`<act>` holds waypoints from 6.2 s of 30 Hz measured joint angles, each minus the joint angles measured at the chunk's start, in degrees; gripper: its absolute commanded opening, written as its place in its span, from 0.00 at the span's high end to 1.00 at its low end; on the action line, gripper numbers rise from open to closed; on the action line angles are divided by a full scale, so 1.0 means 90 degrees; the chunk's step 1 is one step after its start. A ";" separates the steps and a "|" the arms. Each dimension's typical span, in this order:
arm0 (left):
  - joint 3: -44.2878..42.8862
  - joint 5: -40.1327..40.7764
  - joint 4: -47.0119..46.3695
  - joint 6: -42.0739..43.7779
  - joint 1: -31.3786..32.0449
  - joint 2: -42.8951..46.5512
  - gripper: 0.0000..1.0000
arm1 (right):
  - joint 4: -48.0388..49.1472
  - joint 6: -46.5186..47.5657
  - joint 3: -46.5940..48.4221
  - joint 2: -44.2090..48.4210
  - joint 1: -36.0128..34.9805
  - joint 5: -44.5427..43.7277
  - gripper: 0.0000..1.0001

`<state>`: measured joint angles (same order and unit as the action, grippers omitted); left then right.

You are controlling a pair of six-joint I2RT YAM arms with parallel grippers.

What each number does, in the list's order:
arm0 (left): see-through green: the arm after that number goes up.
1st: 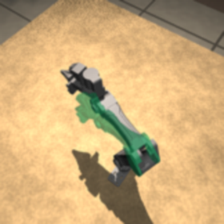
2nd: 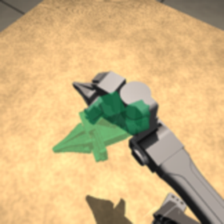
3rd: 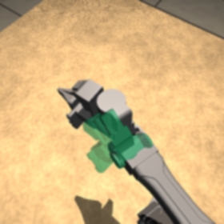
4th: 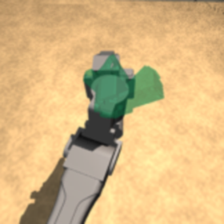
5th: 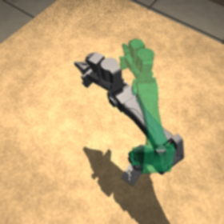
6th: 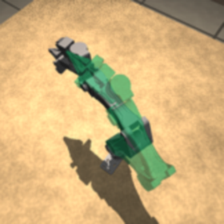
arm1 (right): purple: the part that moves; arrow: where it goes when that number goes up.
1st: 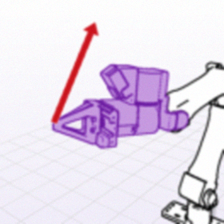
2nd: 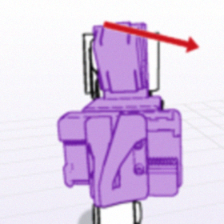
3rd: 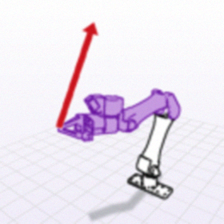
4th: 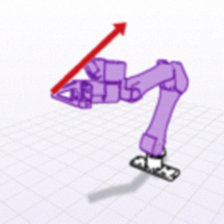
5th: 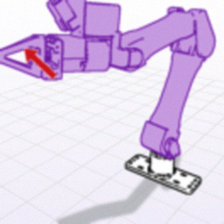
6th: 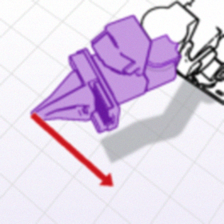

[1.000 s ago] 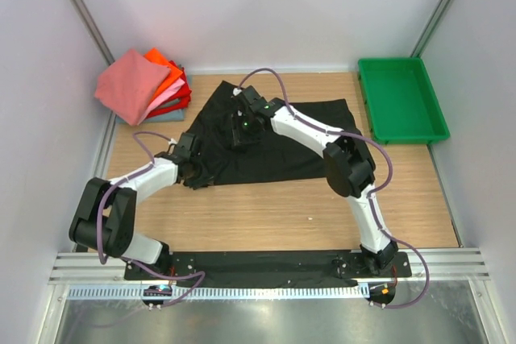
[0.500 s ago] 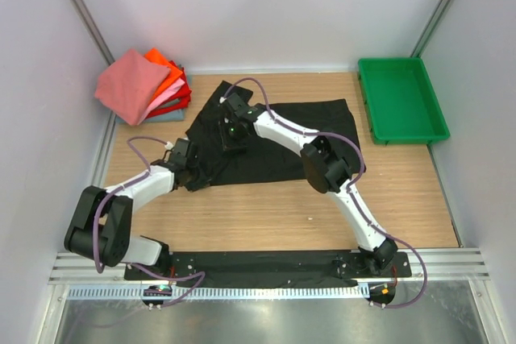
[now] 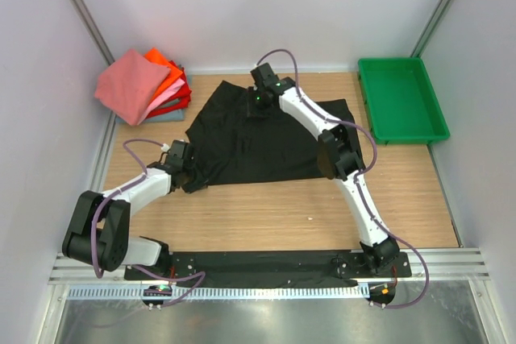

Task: Fold and stack the t-shirts
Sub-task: Fold the tshirt

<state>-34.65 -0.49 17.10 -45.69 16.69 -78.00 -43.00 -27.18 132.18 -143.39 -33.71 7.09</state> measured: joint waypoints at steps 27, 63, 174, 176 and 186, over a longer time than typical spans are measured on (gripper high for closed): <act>-0.0784 0.0860 0.1532 0.0274 -0.0571 0.0996 0.32 | 0.0780 0.0044 -0.8388 0.6805 0.2897 -0.1285 0.13; -0.0070 0.0967 0.0413 -0.0151 -0.1078 0.0342 0.32 | 0.2739 -0.0542 -0.9899 0.6251 0.5010 -0.0036 0.93; -1.1295 -0.2229 0.2047 0.1751 -0.0806 -0.8109 1.00 | 0.6110 -0.1511 -1.2832 0.9010 0.2198 0.0726 0.14; -1.0885 -0.2229 0.2137 0.1800 -0.0806 -0.7754 1.00 | 0.6001 -0.1508 -1.2794 0.9010 0.2198 0.0680 0.13; -0.9381 -0.2147 0.2657 0.1977 -0.0712 -0.5365 1.00 | 0.3517 -0.0916 -0.9231 0.8165 0.2312 -0.0993 0.09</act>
<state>-119.09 -19.81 41.01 -27.90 10.28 -126.28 -11.35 -35.42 49.10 -69.91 -12.91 -1.85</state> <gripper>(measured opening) 0.006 0.919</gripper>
